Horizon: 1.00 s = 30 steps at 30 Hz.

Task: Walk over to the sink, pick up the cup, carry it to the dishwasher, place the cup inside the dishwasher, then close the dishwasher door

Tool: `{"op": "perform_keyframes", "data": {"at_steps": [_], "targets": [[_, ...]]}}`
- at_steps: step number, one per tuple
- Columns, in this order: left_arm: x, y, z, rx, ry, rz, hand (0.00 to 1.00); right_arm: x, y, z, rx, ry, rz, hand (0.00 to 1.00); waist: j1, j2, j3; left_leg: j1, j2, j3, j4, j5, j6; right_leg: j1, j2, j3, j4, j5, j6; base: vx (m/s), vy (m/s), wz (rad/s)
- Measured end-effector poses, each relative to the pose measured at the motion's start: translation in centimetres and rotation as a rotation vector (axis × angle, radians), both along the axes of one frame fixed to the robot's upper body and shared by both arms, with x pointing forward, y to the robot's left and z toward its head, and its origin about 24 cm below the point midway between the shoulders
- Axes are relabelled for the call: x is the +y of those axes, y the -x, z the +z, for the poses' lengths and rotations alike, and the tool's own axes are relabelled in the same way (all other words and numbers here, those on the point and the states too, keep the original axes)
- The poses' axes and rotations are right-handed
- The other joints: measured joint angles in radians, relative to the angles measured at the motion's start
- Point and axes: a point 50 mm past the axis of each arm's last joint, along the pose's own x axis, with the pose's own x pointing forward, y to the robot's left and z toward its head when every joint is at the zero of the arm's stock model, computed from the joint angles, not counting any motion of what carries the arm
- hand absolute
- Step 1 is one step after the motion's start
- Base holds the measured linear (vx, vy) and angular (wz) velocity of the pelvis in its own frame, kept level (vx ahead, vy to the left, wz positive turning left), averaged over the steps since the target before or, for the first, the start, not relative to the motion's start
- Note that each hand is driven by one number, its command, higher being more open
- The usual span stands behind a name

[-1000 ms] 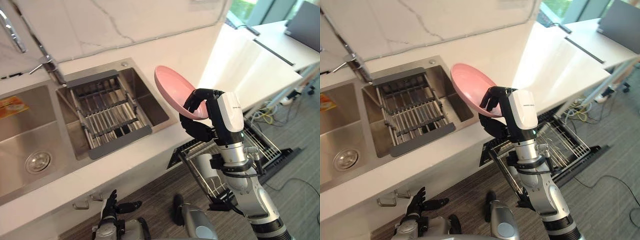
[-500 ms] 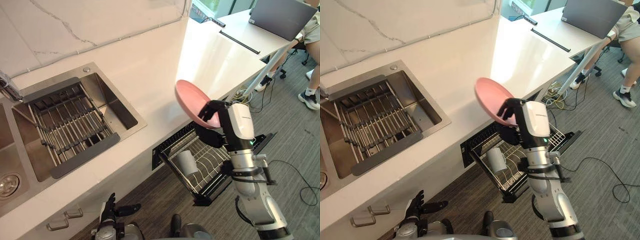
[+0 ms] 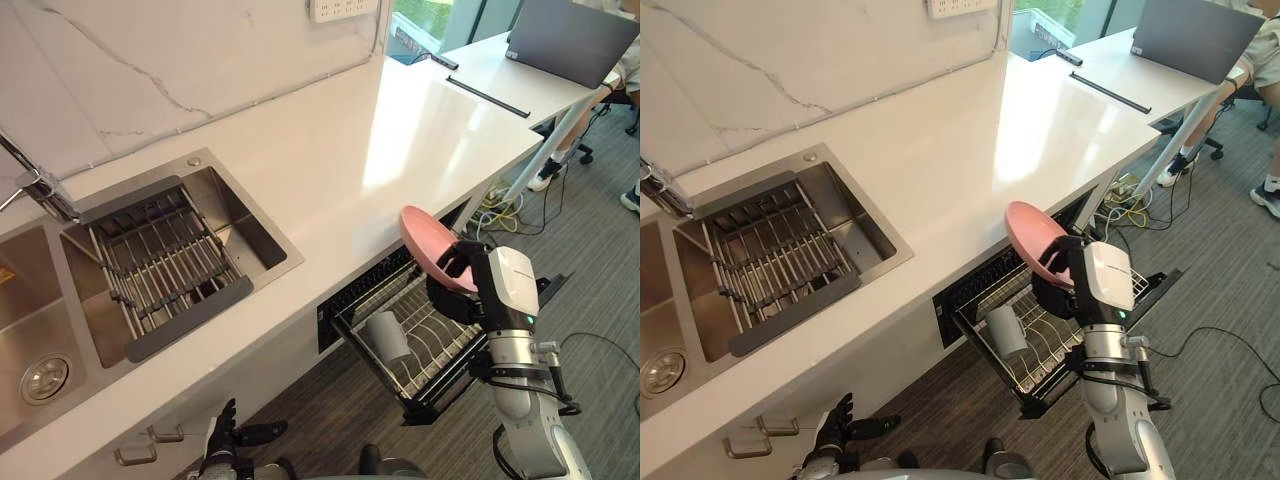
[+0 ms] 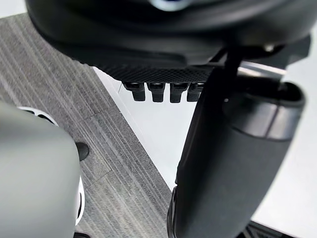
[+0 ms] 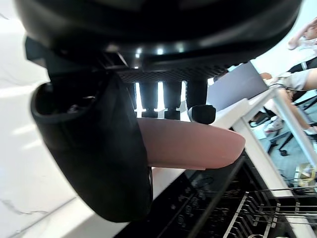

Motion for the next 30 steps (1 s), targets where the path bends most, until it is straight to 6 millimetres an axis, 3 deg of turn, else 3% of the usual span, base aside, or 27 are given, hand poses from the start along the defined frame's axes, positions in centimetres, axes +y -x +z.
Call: {"op": "perform_keyframes", "data": {"at_steps": [5,17,25,30], "targets": [[-0.6,-1.0,0.4,-0.044,0.011,-0.020,1.00,-1.8,-0.9,-0.8,0.027,0.002,-0.105,0.00,-0.003,0.032,0.051,-0.080,-0.003,-0.001,0.046,0.005,0.014,-0.109,-0.019,0.014,0.098,-0.014,-0.004,-0.12,0.005,-0.04],[-0.4,-6.0,2.7,-0.230,0.000,-0.007,1.00,-3.2,-5.9,1.1,-0.058,-0.041,-0.197,0.00,-0.002,0.033,0.243,-0.330,0.015,-0.026,0.307,-0.085,0.061,-0.373,-0.065,0.033,0.379,-0.085,-0.007,-0.13,0.012,0.02],[-0.1,-8.0,3.9,-0.307,-0.007,0.035,1.00,-3.5,-10.3,3.1,-0.073,-0.051,-0.193,0.00,0.006,0.034,0.272,-0.493,0.039,-0.048,0.488,-0.140,0.074,-0.504,-0.074,0.034,0.504,-0.119,-0.002,-0.03,0.021,0.03],[-0.2,-9.2,4.5,-0.341,-0.001,0.043,1.00,-4.0,-11.8,4.1,-0.069,-0.050,-0.199,0.00,0.025,0.033,0.283,-0.550,0.035,-0.074,0.519,-0.150,0.084,-0.545,-0.084,0.018,0.524,-0.120,-0.002,-0.04,0.017,0.11]]}}
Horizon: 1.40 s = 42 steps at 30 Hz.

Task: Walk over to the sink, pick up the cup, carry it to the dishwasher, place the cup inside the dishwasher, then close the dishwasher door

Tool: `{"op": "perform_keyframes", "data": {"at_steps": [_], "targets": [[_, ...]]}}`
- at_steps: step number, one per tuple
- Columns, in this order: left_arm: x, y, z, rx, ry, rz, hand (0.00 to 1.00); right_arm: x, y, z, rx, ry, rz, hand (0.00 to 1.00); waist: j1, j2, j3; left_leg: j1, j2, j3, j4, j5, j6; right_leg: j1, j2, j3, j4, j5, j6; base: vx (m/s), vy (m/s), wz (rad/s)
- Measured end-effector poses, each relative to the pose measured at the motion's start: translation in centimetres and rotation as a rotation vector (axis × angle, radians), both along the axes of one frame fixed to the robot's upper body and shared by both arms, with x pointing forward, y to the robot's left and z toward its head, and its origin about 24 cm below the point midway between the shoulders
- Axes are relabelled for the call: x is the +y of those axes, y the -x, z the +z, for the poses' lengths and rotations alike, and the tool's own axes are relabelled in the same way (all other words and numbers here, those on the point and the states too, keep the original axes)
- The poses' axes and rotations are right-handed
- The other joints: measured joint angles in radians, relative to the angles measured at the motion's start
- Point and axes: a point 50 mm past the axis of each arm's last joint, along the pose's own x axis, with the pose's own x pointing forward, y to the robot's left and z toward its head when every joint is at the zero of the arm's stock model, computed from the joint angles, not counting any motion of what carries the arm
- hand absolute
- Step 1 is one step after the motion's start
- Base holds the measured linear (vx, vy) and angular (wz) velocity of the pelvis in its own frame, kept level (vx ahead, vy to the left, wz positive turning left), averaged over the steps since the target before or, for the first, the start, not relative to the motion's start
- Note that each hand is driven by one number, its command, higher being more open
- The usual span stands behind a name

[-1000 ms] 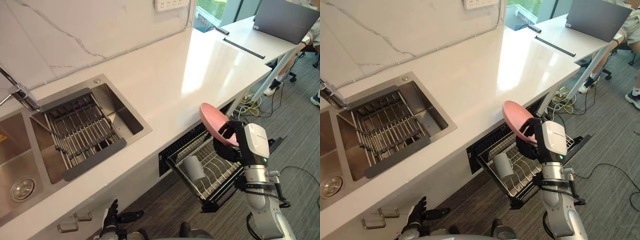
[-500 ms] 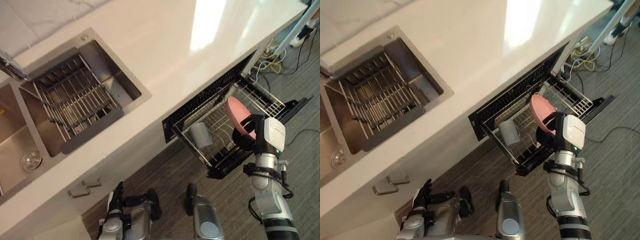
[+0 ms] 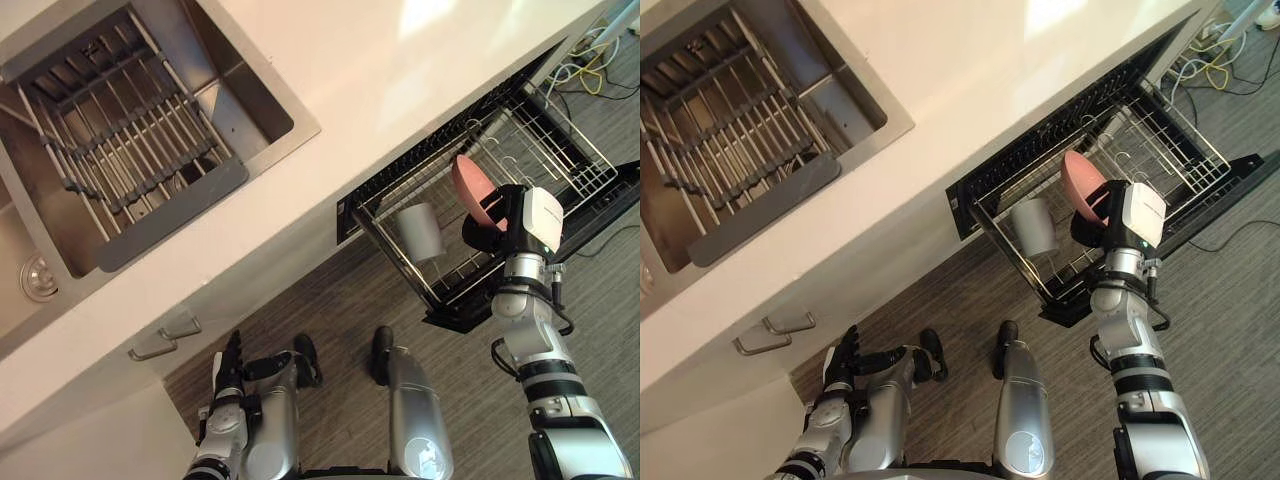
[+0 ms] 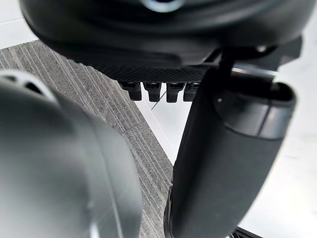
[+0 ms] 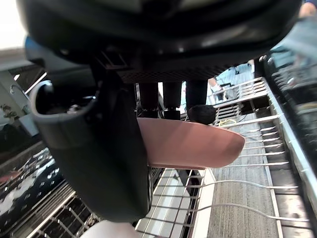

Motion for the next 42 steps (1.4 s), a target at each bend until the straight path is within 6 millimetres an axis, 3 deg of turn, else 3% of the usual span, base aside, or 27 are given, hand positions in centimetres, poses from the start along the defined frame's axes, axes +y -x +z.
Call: {"op": "perform_keyframes", "data": {"at_steps": [7,13,14,29,37,42], "targets": [[-0.1,-0.4,0.3,-0.021,0.021,0.043,1.00,-1.9,-1.7,1.7,0.006,-0.001,-0.074,0.00,0.014,0.004,0.006,-0.035,-0.017,-0.013,0.000,0.007,0.010,-0.029,-0.021,-0.013,0.016,-0.001,0.000,-0.01,0.001,0.08],[-0.3,-1.0,0.4,-0.022,0.019,0.032,1.00,-3.0,-2.0,1.6,0.044,0.004,-0.131,0.00,0.029,0.004,0.006,-0.046,-0.018,-0.016,0.002,0.007,0.011,-0.036,-0.023,-0.018,0.016,-0.002,0.000,0.01,-0.003,0.01],[-0.3,-1.1,0.4,-0.023,0.019,0.032,1.00,-3.0,-2.0,1.6,0.047,0.002,-0.136,1.00,0.029,0.004,0.006,-0.049,-0.019,-0.017,0.002,0.007,0.011,-0.038,-0.024,-0.018,0.016,-0.002,0.000,0.00,0.000,0.00],[-0.8,-1.2,0.4,-0.021,0.012,0.024,1.00,-2.8,-2.2,1.8,0.028,-0.038,-0.141,1.00,0.031,0.004,0.006,-0.043,-0.025,-0.006,-0.019,0.020,0.012,-0.050,-0.031,-0.008,0.023,-0.002,0.001,0.00,-0.002,0.00],[-0.7,-0.9,0.1,0.012,0.002,0.011,1.00,-0.1,-0.4,0.6,-0.035,-0.059,-0.037,1.00,0.024,0.002,0.007,0.018,-0.027,-0.006,-0.047,0.025,0.007,0.007,-0.025,-0.009,0.003,-0.002,0.000,0.00,-0.004,0.00],[-0.2,-0.6,0.0,0.033,-0.031,-0.005,1.00,1.8,1.3,0.8,-0.115,-0.099,0.035,1.00,0.007,-0.018,0.019,0.074,-0.028,0.004,-0.075,0.027,0.002,0.052,-0.020,-0.002,-0.019,-0.002,0.000,0.02,-0.009,-0.04]]}}
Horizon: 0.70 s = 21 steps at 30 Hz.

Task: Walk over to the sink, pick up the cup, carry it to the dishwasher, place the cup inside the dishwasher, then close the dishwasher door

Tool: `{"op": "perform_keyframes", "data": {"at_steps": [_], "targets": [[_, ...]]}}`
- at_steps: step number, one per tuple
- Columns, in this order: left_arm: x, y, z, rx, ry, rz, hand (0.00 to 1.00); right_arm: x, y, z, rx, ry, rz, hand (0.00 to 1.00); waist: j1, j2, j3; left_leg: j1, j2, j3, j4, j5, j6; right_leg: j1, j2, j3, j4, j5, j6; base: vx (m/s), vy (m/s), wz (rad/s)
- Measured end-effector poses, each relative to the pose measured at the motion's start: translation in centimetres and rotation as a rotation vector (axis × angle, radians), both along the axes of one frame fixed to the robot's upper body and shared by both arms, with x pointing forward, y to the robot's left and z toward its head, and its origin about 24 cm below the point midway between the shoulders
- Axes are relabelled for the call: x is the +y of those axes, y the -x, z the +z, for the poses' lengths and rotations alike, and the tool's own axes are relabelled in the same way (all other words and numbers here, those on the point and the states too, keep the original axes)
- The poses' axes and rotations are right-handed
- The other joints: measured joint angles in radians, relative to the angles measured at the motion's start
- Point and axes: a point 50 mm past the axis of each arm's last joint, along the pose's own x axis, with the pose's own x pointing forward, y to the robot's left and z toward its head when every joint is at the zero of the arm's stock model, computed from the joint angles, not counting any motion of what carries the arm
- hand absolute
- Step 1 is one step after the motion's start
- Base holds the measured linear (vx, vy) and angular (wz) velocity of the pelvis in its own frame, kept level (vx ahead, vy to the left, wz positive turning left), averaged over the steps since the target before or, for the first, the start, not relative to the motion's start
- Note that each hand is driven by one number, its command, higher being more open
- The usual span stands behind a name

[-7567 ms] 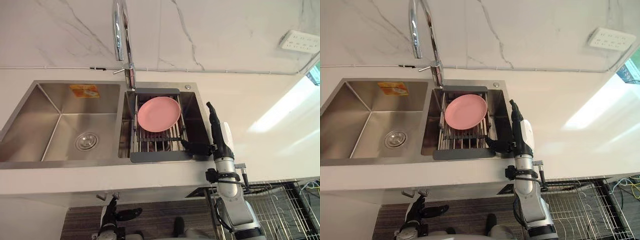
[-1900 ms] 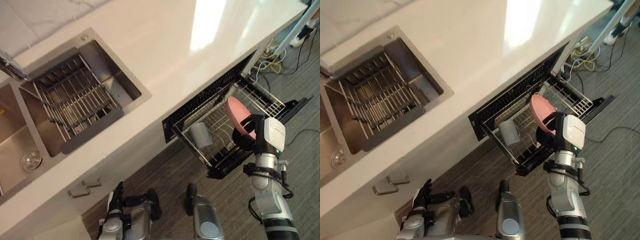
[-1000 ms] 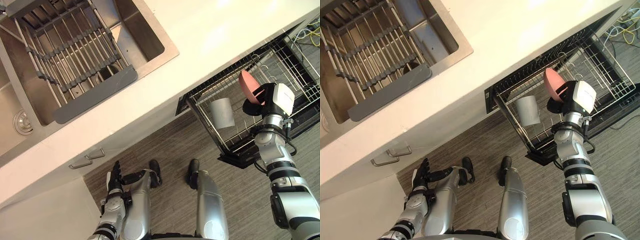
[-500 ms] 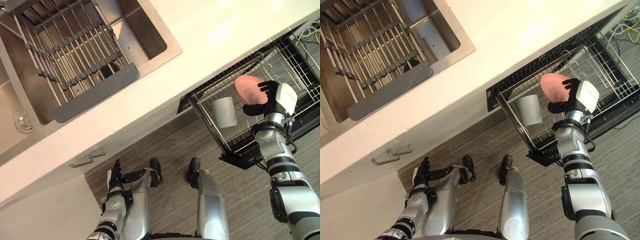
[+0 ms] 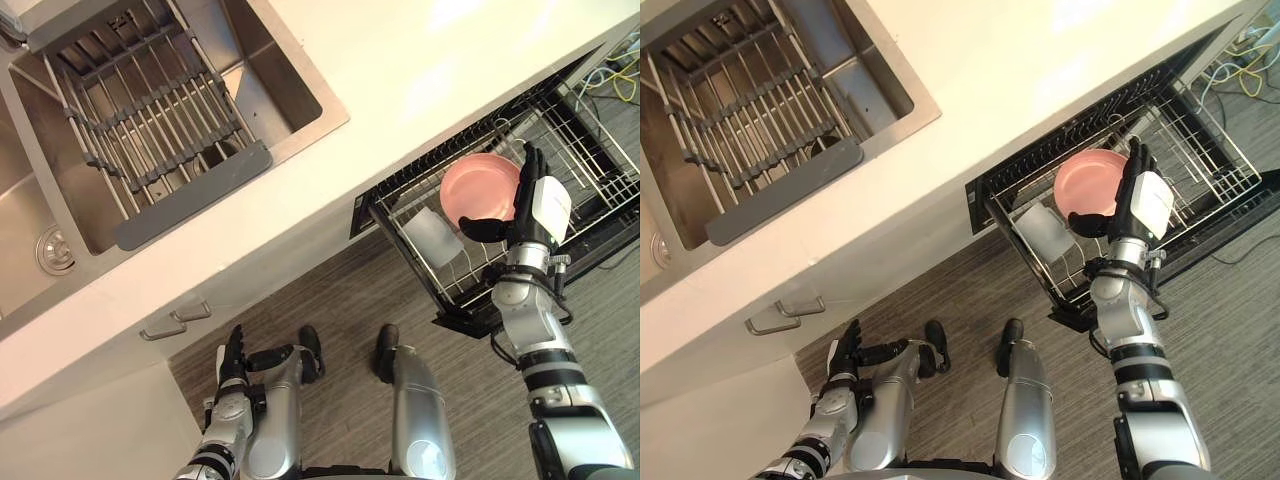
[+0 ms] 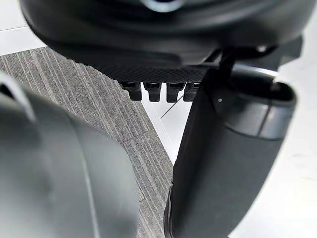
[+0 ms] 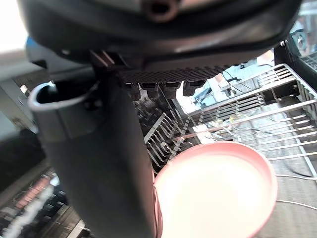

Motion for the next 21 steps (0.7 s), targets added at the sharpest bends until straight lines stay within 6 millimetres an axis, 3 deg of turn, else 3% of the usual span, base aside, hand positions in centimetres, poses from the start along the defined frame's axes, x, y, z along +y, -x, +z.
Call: {"op": "perform_keyframes", "data": {"at_steps": [2,11,17,21], "targets": [[0.4,0.2,0.0,0.005,-0.016,-0.008,1.00,0.8,1.0,0.3,-0.043,-0.013,0.037,1.00,-0.009,-0.018,0.006,0.028,0.001,0.011,-0.014,0.000,-0.002,0.019,0.005,0.010,-0.010,0.001,0.000,0.04,-0.012,-0.12],[0.9,1.8,-0.8,0.067,-0.051,-0.056,1.00,1.6,6.1,1.0,-0.192,-0.079,0.069,1.00,-0.037,-0.050,-0.008,0.173,0.011,0.062,-0.109,0.000,-0.012,0.151,0.044,0.046,-0.143,0.043,0.012,0.07,0.019,-0.19],[1.3,4.2,-2.0,0.146,-0.062,-0.064,1.00,2.2,10.1,-2.3,-0.131,-0.213,0.008,1.00,-0.064,-0.083,-0.088,0.274,0.003,0.103,-0.209,0.016,-0.023,0.255,0.067,0.071,-0.293,0.093,0.026,0.12,0.036,-0.20],[1.0,5.8,-2.8,0.201,-0.053,-0.067,1.00,2.2,12.2,-4.7,-0.067,-0.335,-0.037,1.00,-0.086,-0.084,-0.151,0.344,-0.014,0.123,-0.279,0.030,-0.029,0.332,0.069,0.083,-0.392,0.120,0.039,0.14,0.048,-0.17]]}}
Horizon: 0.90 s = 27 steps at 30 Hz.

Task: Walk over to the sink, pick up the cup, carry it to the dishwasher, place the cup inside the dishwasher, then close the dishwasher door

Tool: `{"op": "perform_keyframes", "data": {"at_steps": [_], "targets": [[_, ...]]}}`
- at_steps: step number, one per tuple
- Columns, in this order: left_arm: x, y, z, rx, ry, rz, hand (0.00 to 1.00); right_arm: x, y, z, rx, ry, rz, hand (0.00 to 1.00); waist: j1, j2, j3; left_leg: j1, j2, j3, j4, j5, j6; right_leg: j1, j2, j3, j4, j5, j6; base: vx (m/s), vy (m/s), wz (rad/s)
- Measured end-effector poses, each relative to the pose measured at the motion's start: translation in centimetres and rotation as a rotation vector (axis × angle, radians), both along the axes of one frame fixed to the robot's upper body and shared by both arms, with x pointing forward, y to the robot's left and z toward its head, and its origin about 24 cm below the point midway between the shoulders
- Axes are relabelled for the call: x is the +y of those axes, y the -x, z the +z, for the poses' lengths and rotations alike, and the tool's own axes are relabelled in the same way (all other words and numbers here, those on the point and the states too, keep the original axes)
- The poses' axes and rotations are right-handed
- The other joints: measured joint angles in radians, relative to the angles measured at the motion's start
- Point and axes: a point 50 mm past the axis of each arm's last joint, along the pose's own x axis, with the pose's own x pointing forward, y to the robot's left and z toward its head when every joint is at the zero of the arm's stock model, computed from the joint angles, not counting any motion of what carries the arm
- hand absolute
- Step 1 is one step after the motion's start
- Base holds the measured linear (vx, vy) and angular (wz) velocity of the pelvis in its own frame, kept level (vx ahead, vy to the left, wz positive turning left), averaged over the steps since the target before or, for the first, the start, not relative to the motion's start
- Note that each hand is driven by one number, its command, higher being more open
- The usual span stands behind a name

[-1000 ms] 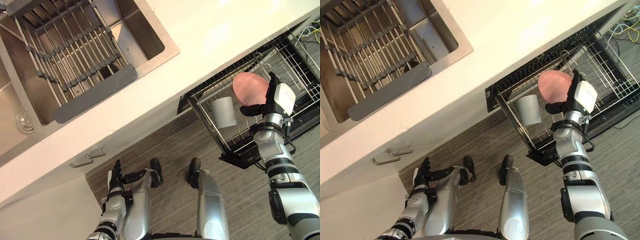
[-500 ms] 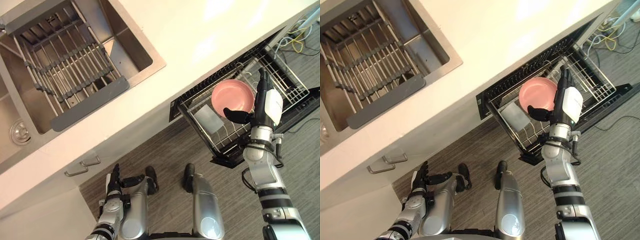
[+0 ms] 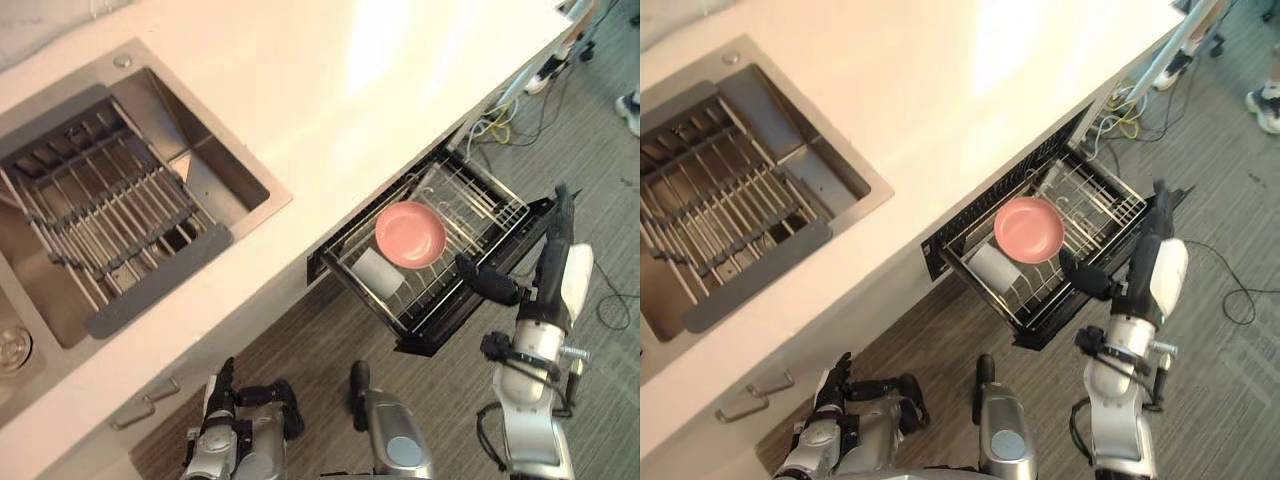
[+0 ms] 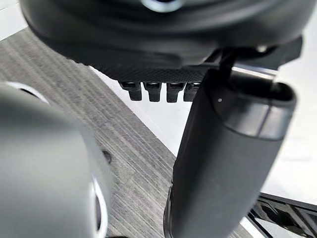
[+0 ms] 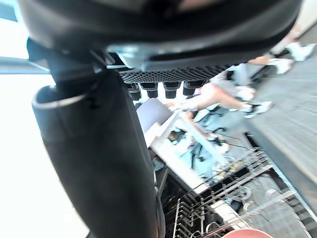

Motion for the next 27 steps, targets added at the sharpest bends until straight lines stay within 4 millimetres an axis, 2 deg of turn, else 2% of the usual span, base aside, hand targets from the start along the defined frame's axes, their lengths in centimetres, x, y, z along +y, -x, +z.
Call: {"op": "perform_keyframes", "data": {"at_steps": [4,7,14,17,22,27], "targets": [[-0.2,1.5,-0.8,0.054,0.019,0.030,1.00,-0.4,1.4,-2.0,0.035,-0.176,-0.025,1.00,-0.002,0.009,-0.068,0.083,-0.017,0.040,-0.071,0.005,-0.006,0.069,0.009,0.035,-0.081,0.021,0.010,0.12,0.043,-0.29],[-0.3,2.4,-1.1,0.084,0.031,0.044,1.00,-0.2,2.4,-4.8,0.092,-0.348,-0.049,1.00,-0.002,0.013,-0.115,0.126,-0.024,0.051,-0.110,0.009,-0.012,0.101,0.012,0.045,-0.112,0.024,0.012,0.08,0.025,-0.14],[-0.8,3.4,-1.6,0.120,0.053,0.052,1.00,0.8,4.9,-11.8,0.303,-0.658,-0.118,1.00,0.002,0.041,-0.154,0.175,-0.026,0.065,-0.147,0.016,-0.023,0.141,0.018,0.048,-0.137,0.028,0.010,0.01,0.001,-0.05],[-1.1,3.8,-1.8,0.133,0.059,0.053,1.00,1.2,6.4,-14.0,0.362,-0.788,-0.157,1.00,0.004,0.050,-0.167,0.197,-0.029,0.062,-0.170,0.027,-0.026,0.159,0.019,0.043,-0.142,0.028,0.009,-0.05,-0.016,0.04],[-1.0,4.1,-1.9,0.145,0.067,0.071,1.00,1.9,7.6,-15.6,0.384,-0.937,-0.179,1.00,0.007,0.048,-0.177,0.207,-0.035,0.047,-0.201,0.056,-0.028,0.162,0.019,0.032,-0.143,0.036,0.001,-0.08,-0.029,0.08],[-0.9,4.4,-2.0,0.152,0.071,0.077,1.00,2.4,8.4,-16.6,0.396,-1.020,-0.171,1.00,0.032,0.047,-0.190,0.218,-0.040,0.025,-0.252,0.092,-0.027,0.166,0.020,0.011,-0.153,0.048,-0.007,-0.09,-0.039,0.13]]}}
